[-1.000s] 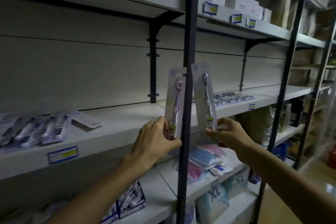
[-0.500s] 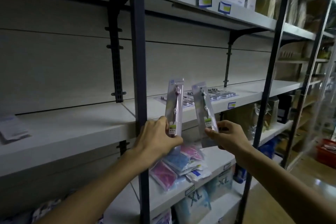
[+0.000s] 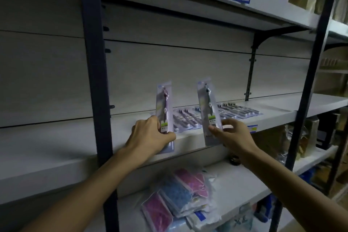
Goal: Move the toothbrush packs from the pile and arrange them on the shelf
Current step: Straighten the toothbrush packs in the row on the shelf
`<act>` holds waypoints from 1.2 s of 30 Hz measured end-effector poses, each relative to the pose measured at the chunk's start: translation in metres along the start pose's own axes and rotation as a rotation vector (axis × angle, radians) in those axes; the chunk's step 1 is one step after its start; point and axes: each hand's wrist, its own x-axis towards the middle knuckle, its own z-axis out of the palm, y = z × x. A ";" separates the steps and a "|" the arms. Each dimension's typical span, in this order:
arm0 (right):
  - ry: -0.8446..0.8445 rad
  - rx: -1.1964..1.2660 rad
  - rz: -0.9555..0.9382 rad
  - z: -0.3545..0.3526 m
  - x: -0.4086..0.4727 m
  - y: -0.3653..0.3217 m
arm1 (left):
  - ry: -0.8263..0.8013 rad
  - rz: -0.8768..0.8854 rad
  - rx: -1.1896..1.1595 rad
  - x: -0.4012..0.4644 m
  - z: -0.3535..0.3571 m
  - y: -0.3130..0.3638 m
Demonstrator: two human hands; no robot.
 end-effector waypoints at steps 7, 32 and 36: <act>-0.061 0.008 -0.116 -0.005 0.060 0.014 | 0.101 -0.115 0.082 0.045 0.021 -0.001; -0.300 0.093 -0.112 -0.016 0.164 0.060 | 0.013 -0.456 0.491 0.098 0.072 0.008; -0.284 0.100 -0.119 -0.015 0.159 0.056 | 0.064 -0.369 0.538 0.097 0.068 0.006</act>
